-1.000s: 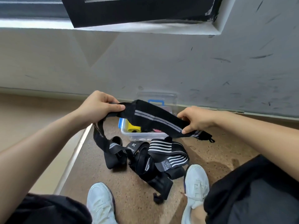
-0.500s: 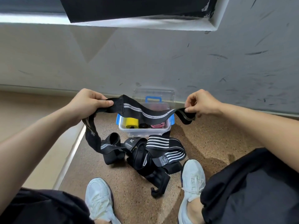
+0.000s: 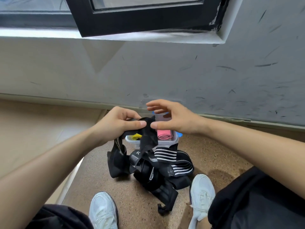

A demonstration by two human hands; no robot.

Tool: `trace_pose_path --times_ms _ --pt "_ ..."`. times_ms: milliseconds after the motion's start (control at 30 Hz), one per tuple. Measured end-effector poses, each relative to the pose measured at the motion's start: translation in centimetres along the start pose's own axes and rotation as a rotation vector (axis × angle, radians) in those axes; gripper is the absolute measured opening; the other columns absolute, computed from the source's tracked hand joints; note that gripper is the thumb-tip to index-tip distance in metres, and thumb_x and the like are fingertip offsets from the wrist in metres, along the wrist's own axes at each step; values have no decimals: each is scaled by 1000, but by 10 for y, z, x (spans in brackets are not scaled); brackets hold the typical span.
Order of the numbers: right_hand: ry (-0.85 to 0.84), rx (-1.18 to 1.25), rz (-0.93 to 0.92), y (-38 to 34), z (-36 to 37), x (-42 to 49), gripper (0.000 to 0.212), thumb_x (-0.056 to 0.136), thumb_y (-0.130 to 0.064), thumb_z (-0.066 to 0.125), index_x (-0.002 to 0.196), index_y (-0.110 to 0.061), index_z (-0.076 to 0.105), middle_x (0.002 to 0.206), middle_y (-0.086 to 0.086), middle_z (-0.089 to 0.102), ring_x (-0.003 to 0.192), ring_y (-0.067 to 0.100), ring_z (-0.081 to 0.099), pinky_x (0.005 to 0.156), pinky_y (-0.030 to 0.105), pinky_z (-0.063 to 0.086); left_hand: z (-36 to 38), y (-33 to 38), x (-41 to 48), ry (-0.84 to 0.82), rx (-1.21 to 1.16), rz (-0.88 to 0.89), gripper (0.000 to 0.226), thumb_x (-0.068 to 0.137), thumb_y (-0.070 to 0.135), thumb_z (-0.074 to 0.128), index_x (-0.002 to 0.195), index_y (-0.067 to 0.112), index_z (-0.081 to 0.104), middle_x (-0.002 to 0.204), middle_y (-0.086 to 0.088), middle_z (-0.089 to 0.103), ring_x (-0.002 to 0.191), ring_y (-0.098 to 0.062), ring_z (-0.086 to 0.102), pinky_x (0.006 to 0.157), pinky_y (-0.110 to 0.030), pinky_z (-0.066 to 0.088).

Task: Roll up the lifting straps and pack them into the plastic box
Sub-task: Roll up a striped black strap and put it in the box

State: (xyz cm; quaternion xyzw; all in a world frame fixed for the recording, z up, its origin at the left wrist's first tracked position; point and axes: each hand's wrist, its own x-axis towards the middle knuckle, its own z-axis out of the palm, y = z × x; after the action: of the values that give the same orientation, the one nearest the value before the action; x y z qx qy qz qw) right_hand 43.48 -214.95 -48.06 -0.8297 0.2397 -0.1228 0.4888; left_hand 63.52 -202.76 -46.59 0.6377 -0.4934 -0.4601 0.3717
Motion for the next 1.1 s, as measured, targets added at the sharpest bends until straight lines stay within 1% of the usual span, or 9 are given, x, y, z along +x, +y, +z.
trace_pose_path --times_ms 100,267,400,533,700,833,900,1000,1100 --pt "-128 13 -7 -5 2 4 44 89 -15 77 130 -18 62 126 -4 69 116 -3 62 95 8 43 -4 0 -3 -30 31 13 21 92 17 73 86 -3 72 54 5 52 49 -7 44 49 -18 35" --pt "-101 -21 40 -3 6 11 4 89 -18 78 92 -19 75 84 -3 75 71 3 64 71 21 49 -4 -2 -5 173 20 25 11 92 20 75 88 11 79 66 5 72 56 -1 60 57 -13 45" --pt "43 103 111 10 1 13 9 91 -17 75 87 -10 71 79 3 71 70 10 62 74 32 49 -12 -5 -2 440 8 -72 33 94 30 70 69 9 72 43 10 44 41 -8 37 45 -21 32" --pt "14 310 135 9 2 10 11 92 -17 74 90 -6 71 84 8 68 79 17 63 79 35 49 -16 -6 5 513 -132 -92 40 96 15 62 60 15 45 40 10 33 35 -7 28 40 -21 24" --pt "-221 293 148 12 16 3 9 91 -18 74 91 -9 70 104 7 73 98 23 68 93 40 50 -16 5 10 512 -312 -83 38 100 24 62 66 17 47 49 5 32 40 -10 28 42 -22 23" --pt "-450 92 128 13 37 -4 3 93 -15 73 92 -17 75 146 -8 55 125 -13 52 108 18 41 -26 13 14 562 -496 -107 30 99 29 64 73 19 54 60 0 27 52 -13 25 52 -30 21" --pt "-458 64 78 13 52 -8 10 93 -11 72 89 -20 74 139 -3 61 119 -14 54 97 8 39 -26 14 16 601 -521 -129 26 99 30 64 78 17 56 64 0 26 53 -13 25 52 -29 21" --pt "-394 58 55 20 70 -8 4 93 -9 72 93 -10 75 109 10 71 99 10 66 89 20 48 -24 14 17 652 -536 -164 22 99 31 65 85 15 59 73 -1 33 56 -13 30 51 -26 26" --pt "-330 54 101 19 71 -4 6 94 -11 72 94 -7 77 93 5 76 82 4 64 81 24 53 -25 12 16 681 -520 -179 21 99 33 65 89 15 60 76 -1 37 60 -14 33 54 -26 29"
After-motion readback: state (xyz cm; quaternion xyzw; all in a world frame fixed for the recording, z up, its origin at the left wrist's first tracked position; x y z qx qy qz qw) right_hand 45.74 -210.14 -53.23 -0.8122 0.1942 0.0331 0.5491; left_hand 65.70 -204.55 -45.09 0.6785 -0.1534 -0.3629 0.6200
